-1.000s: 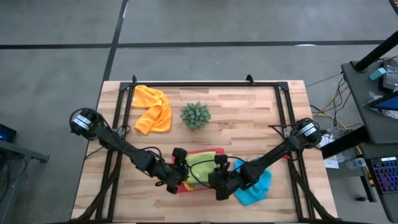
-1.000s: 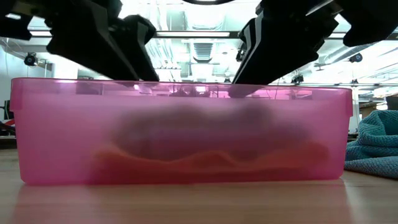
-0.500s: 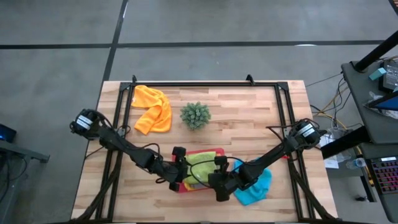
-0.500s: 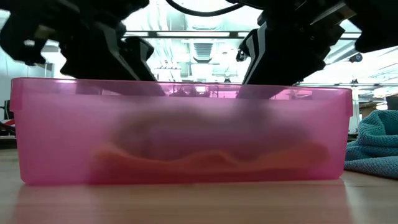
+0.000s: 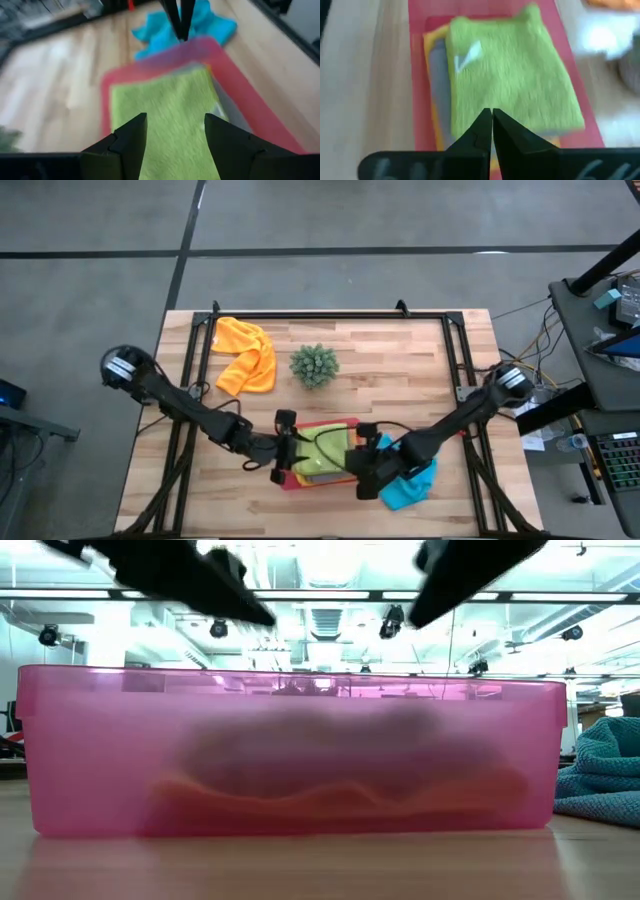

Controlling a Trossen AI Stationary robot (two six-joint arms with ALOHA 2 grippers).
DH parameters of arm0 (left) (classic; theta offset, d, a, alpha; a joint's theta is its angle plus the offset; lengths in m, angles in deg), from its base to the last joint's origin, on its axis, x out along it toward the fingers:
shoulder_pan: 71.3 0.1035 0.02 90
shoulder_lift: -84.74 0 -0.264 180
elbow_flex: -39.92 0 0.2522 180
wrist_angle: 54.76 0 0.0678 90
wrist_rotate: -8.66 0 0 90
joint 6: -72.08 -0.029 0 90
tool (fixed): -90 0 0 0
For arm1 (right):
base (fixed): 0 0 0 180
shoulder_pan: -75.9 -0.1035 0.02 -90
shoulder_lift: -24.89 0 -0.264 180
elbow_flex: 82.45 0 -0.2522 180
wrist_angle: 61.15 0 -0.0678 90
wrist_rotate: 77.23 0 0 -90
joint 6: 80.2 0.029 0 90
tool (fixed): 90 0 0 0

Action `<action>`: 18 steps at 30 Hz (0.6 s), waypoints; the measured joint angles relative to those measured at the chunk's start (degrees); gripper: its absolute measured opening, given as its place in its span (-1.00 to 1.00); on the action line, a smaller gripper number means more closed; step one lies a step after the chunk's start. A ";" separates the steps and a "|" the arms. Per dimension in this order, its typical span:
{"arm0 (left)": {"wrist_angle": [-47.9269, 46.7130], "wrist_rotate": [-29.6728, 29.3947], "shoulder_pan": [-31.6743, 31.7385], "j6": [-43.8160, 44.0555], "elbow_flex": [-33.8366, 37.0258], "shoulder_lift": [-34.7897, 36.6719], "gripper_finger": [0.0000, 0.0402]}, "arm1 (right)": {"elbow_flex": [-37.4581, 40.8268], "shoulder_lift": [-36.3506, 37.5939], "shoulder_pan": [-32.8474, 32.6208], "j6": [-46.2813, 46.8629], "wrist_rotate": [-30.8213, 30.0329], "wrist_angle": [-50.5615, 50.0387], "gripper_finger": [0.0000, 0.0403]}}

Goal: Fold microfiber towels
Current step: Fold the blue microfiber cloth

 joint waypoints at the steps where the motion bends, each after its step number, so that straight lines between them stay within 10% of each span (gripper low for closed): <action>1: 0.11 -0.55 0.00 -0.47 -0.19 0.75 -0.09 | -0.07 1.15 -0.30 3.31 1.24 -2.62 -0.96; 9: 1.32 -6.33 0.30 -5.28 -0.24 4.88 -0.09 | 1.72 7.64 -3.50 39.34 16.17 -23.58 -0.88; 18: 3.53 -6.50 0.50 -8.14 -0.21 4.56 -0.09 | 7.12 5.09 -6.85 47.55 16.74 -21.67 -0.33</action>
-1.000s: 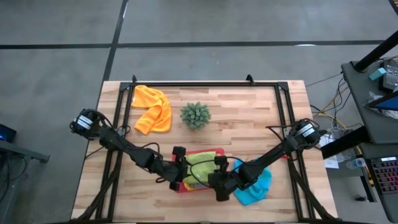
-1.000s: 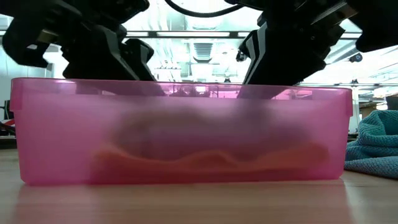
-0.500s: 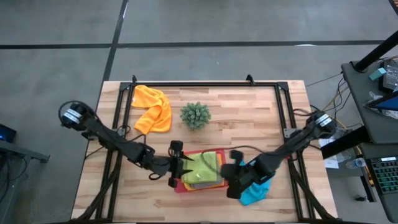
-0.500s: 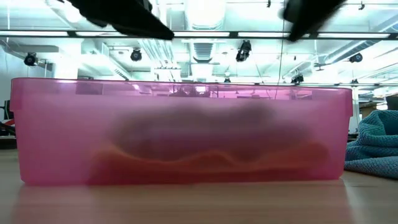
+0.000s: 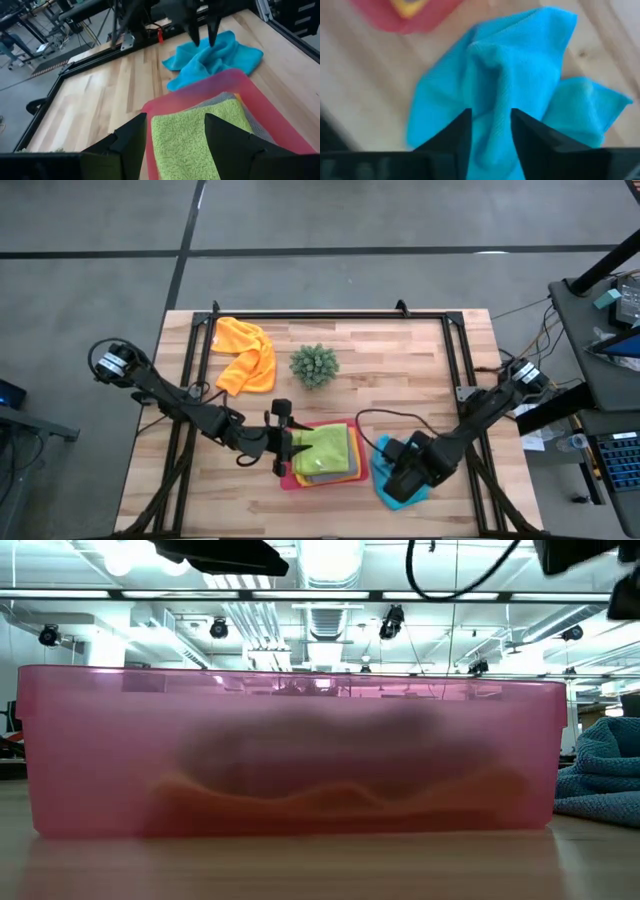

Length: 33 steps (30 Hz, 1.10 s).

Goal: Fold microfiber towels
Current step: Fold the blue microfiber cloth

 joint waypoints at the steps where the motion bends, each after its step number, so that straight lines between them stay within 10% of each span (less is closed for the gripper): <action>1: 0.00 -0.04 0.02 0.01 0.00 0.01 -0.09 | 0.70 -0.84 0.00 -0.20 -0.88 0.51 -0.27; 7: 0.50 -0.05 0.06 0.03 0.00 0.00 -0.09 | 3.61 -5.95 0.76 -3.74 -4.19 2.24 -0.14; 14: 5.30 -0.99 1.35 -4.55 0.01 -0.02 -0.09 | 3.69 -4.36 0.76 -10.03 -4.89 1.22 -0.86; 18: 9.95 -1.27 3.23 -11.04 0.00 -0.02 -0.09 | 3.09 0.13 0.75 -16.58 -11.25 -2.44 -0.94; 33: 16.37 5.18 18.89 -20.01 -2.89 0.13 -0.09 | 15.74 30.50 3.89 -40.33 -67.68 12.45 -0.96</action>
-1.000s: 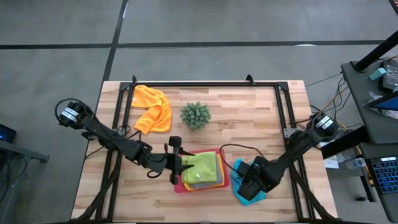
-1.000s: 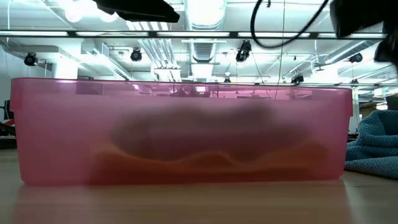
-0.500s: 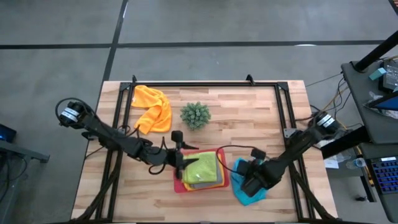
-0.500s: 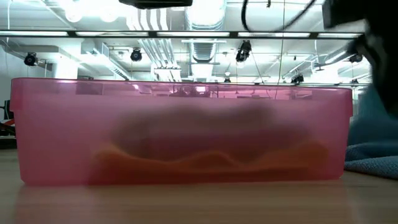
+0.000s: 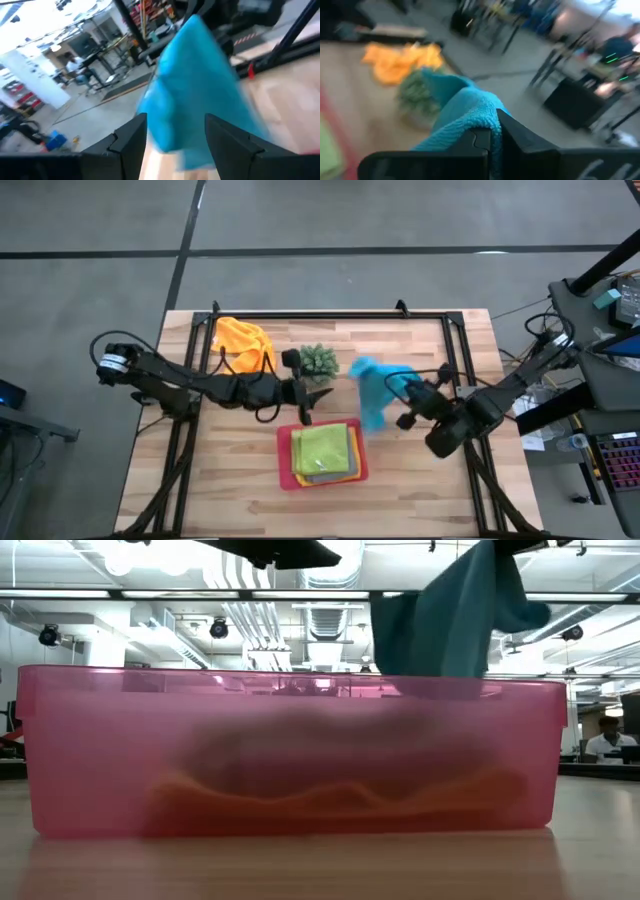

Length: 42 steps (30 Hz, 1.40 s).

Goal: Fold microfiber towels
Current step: Fold the blue microfiber cloth

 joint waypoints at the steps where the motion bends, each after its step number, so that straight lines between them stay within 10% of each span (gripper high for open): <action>1: 0.52 1.85 0.64 0.69 0.02 0.00 -0.09 | 2.00 1.28 0.00 -2.60 -2.05 3.50 -0.96; 22: 5.27 17.42 4.59 8.61 0.01 -2.02 -0.09 | 13.68 5.54 0.13 -41.06 5.01 45.95 -0.96; 42: 16.60 16.47 8.05 7.28 -0.11 -14.01 -0.09 | 13.72 5.43 6.77 -35.31 1.25 52.68 -0.96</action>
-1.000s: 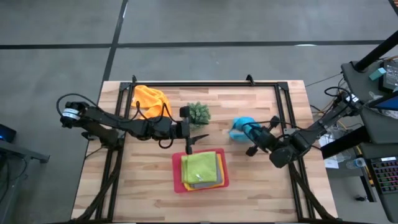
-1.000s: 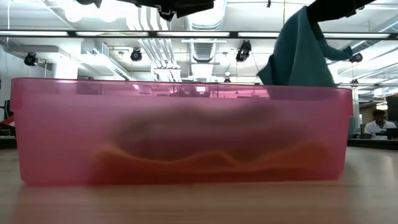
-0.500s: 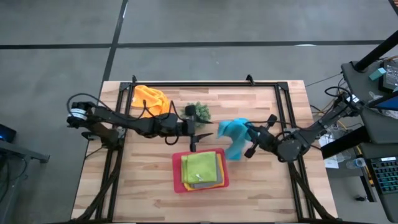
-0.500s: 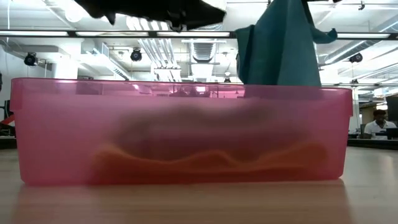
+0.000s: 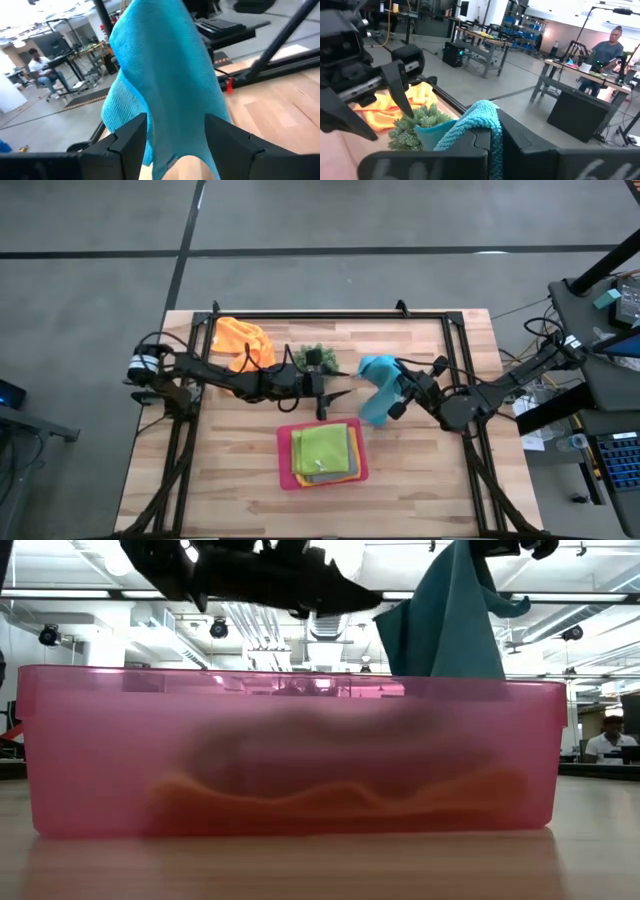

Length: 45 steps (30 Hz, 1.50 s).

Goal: Fold microfiber towels
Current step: Fold the blue microfiber cloth

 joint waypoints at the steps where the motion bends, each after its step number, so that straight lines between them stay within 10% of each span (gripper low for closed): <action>1: 1.56 -0.43 0.21 0.30 0.00 -0.87 -0.09 | 0.00 -0.16 0.14 0.00 0.06 0.02 -0.96; 16: 15.92 -4.84 0.69 1.22 -4.64 -14.35 -0.13 | 0.09 -1.78 0.14 0.11 0.33 -0.04 -0.96; 26: 15.64 -8.11 0.69 -3.11 -3.24 -12.51 -0.91 | 0.11 -1.89 0.14 -0.29 0.31 -2.30 -0.96; 33: 14.05 -8.29 0.14 -5.35 -2.95 -9.57 -0.99 | -0.43 -1.69 -0.25 -3.02 1.28 -5.28 -0.88; 39: 12.03 -7.85 0.38 -10.63 -3.21 -0.68 -1.00 | -7.05 0.48 -1.22 -0.67 9.56 -18.14 -0.50; 45: -0.71 -4.35 0.95 -10.20 -3.12 8.97 -1.00 | -18.20 0.73 -1.28 21.48 27.99 -48.73 -0.22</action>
